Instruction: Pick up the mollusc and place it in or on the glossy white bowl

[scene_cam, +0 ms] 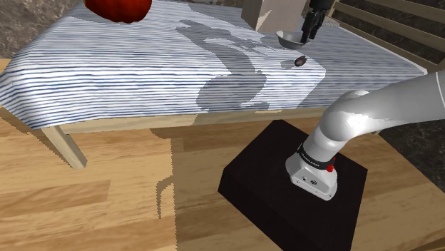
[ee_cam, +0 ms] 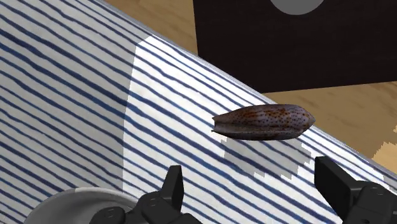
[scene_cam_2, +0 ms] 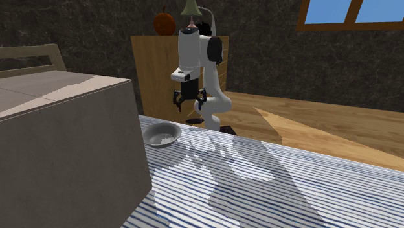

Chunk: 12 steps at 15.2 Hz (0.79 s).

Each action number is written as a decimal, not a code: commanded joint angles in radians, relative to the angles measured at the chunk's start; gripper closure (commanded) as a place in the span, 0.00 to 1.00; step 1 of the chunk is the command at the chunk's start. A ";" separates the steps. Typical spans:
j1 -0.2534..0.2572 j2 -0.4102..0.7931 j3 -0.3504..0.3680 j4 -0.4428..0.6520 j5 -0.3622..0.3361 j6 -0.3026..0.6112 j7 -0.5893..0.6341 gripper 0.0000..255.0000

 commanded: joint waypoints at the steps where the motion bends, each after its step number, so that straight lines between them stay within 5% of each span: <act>1: -0.011 0.013 -0.037 0.021 -0.036 0.008 -0.048 0.00; 12: -0.025 -0.005 -0.071 -0.080 -0.068 0.100 -0.059 0.00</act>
